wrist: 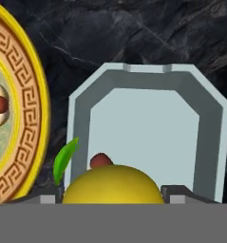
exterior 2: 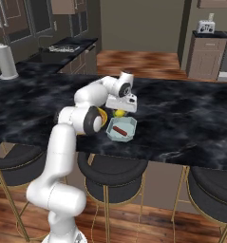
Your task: Place one cooked food and one vegetable from the large plate to each tupperware container.
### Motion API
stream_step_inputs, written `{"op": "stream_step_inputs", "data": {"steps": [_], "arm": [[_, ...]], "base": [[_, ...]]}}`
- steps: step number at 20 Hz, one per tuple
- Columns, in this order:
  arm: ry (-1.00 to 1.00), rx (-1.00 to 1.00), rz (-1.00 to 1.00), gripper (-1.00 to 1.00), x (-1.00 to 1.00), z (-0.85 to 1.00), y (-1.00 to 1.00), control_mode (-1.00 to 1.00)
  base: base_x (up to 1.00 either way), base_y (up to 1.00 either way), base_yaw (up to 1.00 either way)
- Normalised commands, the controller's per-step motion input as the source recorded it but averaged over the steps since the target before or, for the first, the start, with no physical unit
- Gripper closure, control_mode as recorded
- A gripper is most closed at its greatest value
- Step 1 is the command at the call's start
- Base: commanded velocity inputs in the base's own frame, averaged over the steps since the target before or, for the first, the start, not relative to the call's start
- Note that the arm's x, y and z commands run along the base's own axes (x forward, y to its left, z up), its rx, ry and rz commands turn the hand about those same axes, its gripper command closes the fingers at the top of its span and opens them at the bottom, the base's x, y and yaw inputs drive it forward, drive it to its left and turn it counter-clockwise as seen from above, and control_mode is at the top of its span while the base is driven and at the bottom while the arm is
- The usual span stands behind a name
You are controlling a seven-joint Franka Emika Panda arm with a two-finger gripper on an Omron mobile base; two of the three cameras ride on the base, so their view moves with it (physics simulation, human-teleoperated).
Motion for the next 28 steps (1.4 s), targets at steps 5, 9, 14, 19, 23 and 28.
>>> {"op": "stream_step_inputs", "data": {"steps": [5,9,14,19,23,28], "arm": [[0.00,-0.01,0.00,1.00,0.01,-0.28,-0.18,-1.00],[0.08,-0.02,0.00,1.00,-0.34,-0.48,0.04,-1.00],[0.02,-0.06,-0.01,1.00,-0.13,-0.36,0.04,-1.00],[-0.01,-0.04,0.00,1.00,0.00,-0.11,0.00,-1.00],[0.00,0.00,0.00,-1.00,0.00,0.00,0.00,-1.00],[0.00,0.00,0.00,-1.00,0.00,0.00,0.00,-1.00]], "base": [[0.00,0.00,0.00],[0.00,0.00,0.00],[0.00,0.00,0.00],[0.00,0.00,0.00],[0.00,0.00,0.00],[0.00,0.00,0.00]]}}
